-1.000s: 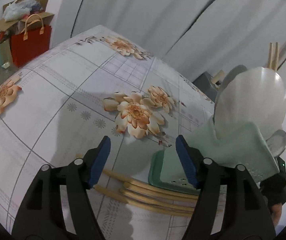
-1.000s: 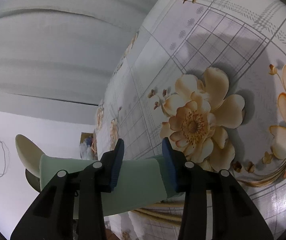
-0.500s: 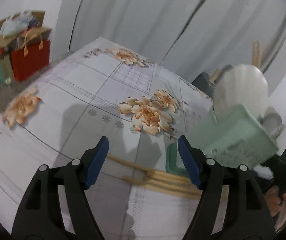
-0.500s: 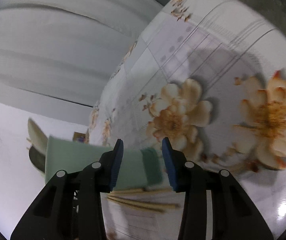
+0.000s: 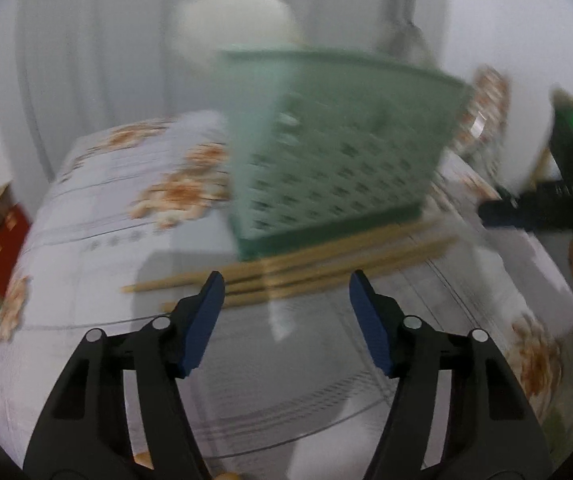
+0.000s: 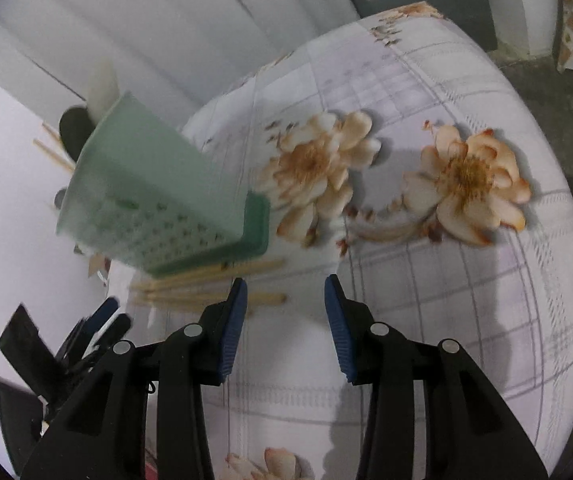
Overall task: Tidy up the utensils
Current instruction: 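Move the left tool down toward the chopsticks beside the caddy base, then close the left tool on one bamboo chopstick on the bed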
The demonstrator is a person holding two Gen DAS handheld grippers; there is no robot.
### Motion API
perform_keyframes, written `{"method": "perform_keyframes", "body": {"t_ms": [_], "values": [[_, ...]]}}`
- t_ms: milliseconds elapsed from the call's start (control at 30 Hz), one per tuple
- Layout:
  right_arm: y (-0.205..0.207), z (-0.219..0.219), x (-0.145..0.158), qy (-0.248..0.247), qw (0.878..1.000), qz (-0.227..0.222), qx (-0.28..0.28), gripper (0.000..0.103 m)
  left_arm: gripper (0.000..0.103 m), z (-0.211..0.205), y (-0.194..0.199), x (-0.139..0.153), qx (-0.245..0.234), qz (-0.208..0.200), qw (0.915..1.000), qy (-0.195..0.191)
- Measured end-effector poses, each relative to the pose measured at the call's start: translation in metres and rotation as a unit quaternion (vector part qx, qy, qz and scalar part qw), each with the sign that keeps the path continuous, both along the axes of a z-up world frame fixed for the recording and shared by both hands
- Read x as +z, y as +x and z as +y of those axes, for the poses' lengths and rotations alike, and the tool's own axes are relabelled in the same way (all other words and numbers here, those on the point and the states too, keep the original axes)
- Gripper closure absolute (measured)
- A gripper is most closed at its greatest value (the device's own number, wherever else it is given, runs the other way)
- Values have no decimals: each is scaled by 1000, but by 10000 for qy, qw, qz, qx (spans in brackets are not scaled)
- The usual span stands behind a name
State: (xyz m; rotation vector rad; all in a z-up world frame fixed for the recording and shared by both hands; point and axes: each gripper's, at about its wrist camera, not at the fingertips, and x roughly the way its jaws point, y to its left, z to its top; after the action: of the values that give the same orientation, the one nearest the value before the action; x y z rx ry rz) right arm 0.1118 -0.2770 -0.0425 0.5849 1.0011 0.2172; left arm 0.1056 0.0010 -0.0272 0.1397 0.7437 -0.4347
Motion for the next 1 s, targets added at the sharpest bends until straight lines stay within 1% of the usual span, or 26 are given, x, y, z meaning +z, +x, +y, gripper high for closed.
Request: {"method": "perform_keyframes", "body": {"t_ms": [100, 200, 267, 300, 367, 500, 600, 667, 733, 833, 900, 1000], "values": [[-4, 0, -1, 16, 10000, 45, 12, 63, 46, -20, 1, -9, -524, 61, 9980, 344], [-6, 2, 1, 8, 10000, 30, 46, 63, 46, -31, 4, -14, -856, 146, 9948, 535], [-4, 4, 1, 10, 10000, 29, 74, 63, 46, -35, 12, -17, -1006, 298, 9928, 573], [-3, 5, 0, 24, 10000, 40, 80, 63, 46, -35, 15, -18, -1058, 389, 9921, 547], [-4, 6, -2, 57, 9999, 78, 87, 63, 46, -35, 24, -15, -1120, 439, 9915, 493], [-3, 8, -8, 95, 9998, 153, 116, 63, 46, -40, 27, -16, -1277, 427, 9880, 750], [-1, 7, -9, 95, 9998, 168, 99, 63, 46, -46, 19, -17, -1500, 479, 9836, 881], [0, 6, -10, 105, 9997, 180, 81, 63, 46, -47, 16, -18, -1618, 754, 9815, 693], [1, 5, -11, 111, 9997, 188, 76, 63, 46, -49, 8, -19, -1644, 764, 9805, 755], [2, 4, -11, 120, 9997, 194, 79, 63, 46, -52, -1, -19, -1648, 885, 9790, 808], [1, 3, -11, 132, 9997, 182, 77, 63, 50, -53, -8, -18, -1627, 962, 9783, 844], [-1, 2, -10, 151, 9997, 160, 69, 63, 51, -59, -23, -18, -1605, 1142, 9767, 849]]}}
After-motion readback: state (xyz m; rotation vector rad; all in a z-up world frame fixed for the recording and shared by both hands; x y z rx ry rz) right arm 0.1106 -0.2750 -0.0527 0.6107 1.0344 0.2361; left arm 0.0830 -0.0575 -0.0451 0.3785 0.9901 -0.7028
